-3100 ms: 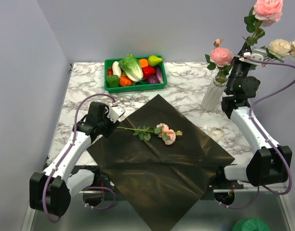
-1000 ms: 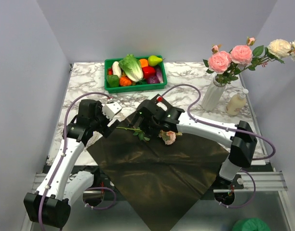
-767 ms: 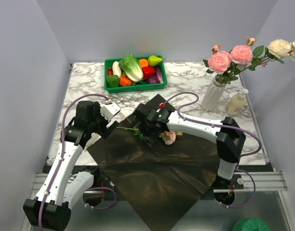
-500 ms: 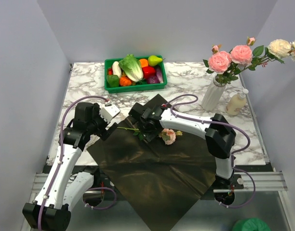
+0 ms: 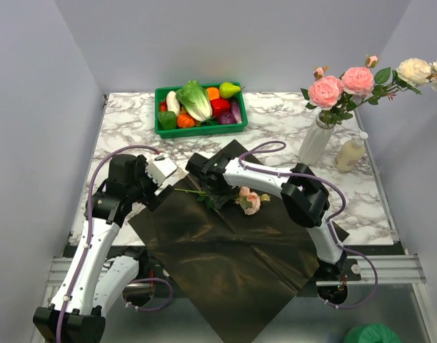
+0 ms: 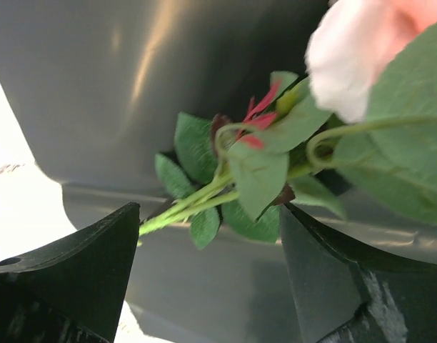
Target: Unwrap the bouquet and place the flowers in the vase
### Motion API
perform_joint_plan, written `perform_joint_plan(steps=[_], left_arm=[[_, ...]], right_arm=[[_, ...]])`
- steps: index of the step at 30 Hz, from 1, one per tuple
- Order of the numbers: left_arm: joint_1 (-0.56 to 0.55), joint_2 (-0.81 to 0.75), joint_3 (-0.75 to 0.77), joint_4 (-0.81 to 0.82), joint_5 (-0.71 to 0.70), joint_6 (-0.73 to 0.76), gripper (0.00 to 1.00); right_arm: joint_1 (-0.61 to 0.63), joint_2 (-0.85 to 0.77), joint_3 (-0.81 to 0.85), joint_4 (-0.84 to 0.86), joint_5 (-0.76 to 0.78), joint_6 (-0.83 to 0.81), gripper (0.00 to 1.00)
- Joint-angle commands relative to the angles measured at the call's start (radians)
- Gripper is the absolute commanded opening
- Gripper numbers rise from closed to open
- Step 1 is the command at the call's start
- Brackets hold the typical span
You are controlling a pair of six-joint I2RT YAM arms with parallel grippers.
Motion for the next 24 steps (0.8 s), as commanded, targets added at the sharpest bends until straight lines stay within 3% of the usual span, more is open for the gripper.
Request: perform_joint_plan(steps=[1,7,13,19,20,24], left_arm=[[0.008,-0.015,0.007,-0.016,0.018,0.008,0.99],[0.010,-0.022,-0.004,-0.017,0.005,0.018,0.99],[0.011,-0.025,0.002,-0.022,-0.004,0.023,0.99],[0.013,-0.033,-0.001,-0.027,-0.019,0.030,0.99],[0.013,-0.036,-0.002,-0.027,-0.021,0.032,0.99],[0.013,-0.041,-0.008,-0.028,-0.030,0.031,0.99]], right_arm=[[-0.022,0.020,-0.013,-0.068,0.075,0.037,0.84],[-0.036,0.038,-0.012,-0.071,0.072,0.019,0.77],[-0.042,0.065,0.028,-0.078,0.075,-0.006,0.60],[-0.042,0.067,0.037,-0.080,0.082,-0.032,0.34],[-0.042,0.063,0.039,-0.075,0.085,-0.041,0.24],[-0.042,0.029,0.048,-0.043,0.108,-0.090,0.06]])
